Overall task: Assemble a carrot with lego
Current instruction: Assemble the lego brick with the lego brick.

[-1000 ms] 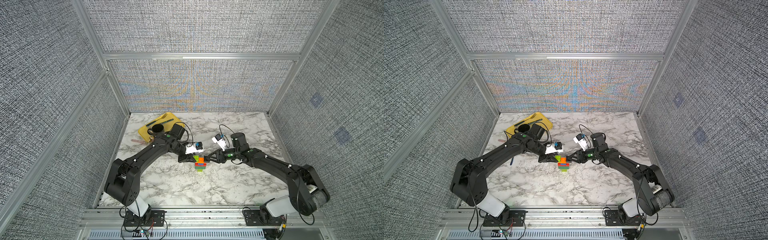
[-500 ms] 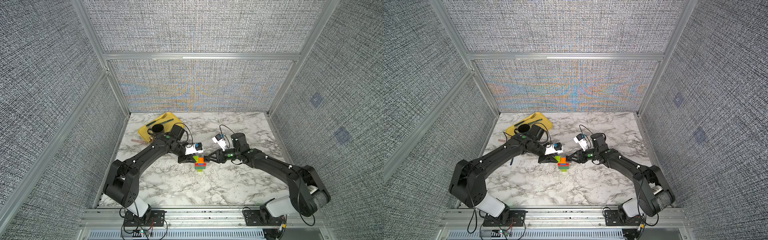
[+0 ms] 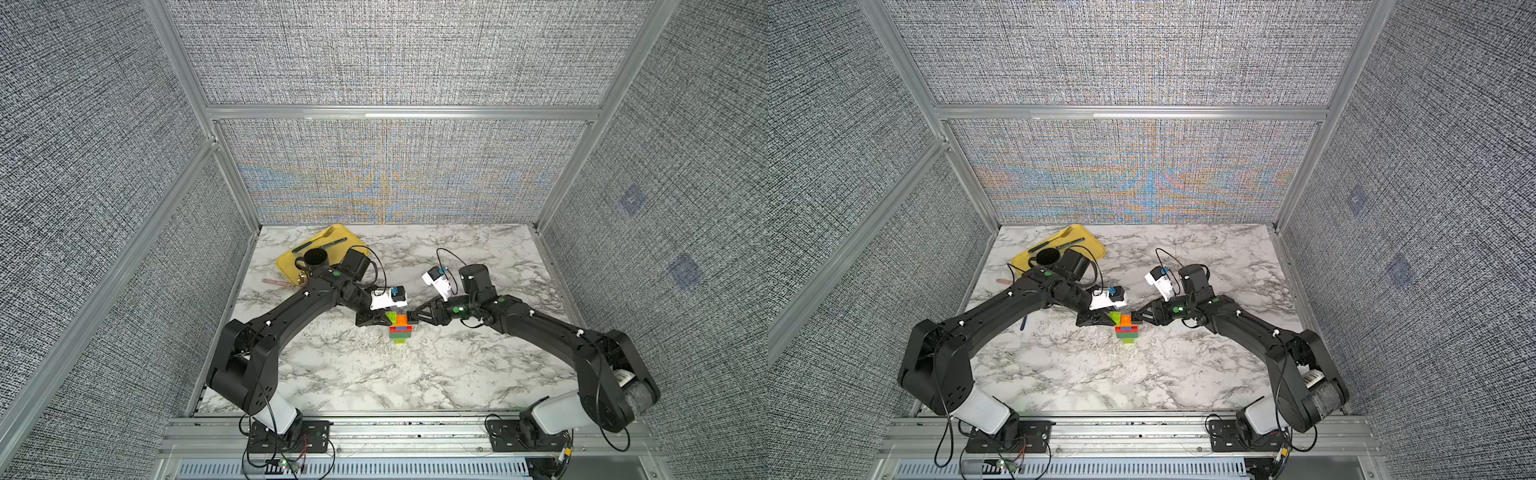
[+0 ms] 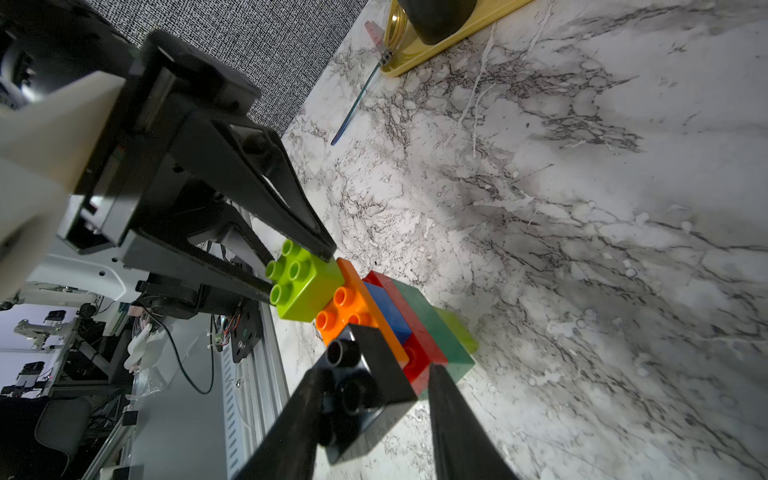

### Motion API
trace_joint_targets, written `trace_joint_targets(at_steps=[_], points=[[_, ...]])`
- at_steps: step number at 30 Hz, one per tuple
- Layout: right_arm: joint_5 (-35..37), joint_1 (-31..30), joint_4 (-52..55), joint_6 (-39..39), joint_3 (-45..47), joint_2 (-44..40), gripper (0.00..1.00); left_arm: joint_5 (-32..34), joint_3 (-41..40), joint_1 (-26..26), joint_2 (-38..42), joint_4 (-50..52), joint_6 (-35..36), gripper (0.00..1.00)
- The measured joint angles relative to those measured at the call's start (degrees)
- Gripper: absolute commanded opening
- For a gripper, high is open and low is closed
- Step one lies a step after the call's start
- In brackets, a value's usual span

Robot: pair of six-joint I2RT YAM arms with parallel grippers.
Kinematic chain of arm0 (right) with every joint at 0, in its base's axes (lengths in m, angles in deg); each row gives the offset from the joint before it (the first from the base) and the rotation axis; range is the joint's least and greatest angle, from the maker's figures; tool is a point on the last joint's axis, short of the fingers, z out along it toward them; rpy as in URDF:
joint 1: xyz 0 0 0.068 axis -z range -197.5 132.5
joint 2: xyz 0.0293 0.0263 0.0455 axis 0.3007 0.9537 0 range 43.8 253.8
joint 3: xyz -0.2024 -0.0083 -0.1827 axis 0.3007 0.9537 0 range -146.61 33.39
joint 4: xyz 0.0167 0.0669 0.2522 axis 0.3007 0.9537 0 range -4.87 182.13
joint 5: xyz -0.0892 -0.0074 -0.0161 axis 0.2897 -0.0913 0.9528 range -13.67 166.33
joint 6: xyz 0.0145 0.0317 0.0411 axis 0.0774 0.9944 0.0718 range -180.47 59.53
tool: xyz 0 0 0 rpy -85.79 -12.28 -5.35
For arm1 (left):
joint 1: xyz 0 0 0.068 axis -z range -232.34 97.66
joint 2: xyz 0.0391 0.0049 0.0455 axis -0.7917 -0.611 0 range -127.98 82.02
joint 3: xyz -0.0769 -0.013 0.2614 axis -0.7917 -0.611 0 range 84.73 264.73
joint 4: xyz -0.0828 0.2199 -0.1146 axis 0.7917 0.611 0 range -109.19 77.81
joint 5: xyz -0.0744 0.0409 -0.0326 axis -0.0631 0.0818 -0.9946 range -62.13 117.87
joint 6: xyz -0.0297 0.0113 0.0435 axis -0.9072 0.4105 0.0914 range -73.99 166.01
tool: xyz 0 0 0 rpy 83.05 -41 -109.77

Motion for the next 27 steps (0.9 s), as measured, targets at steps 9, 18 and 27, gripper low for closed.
trace_joint_targets(at_steps=[9, 18, 27], points=[[2.05, -0.61, 0.07, -0.48, -0.42, 0.31, 0.42, 1.03, 0.00, 0.61, 0.17, -0.13, -1.64, 0.12], [2.75, -0.98, -0.02, -0.48, -0.39, 0.09, 0.41, 2.73, -1.25, 1.25, 1.57, -1.57, -3.67, 0.13], [3.39, -1.31, -0.50, -0.46, -0.09, -0.15, 0.39, 3.41, -1.99, 1.38, 2.29, -2.14, -5.33, 0.15]])
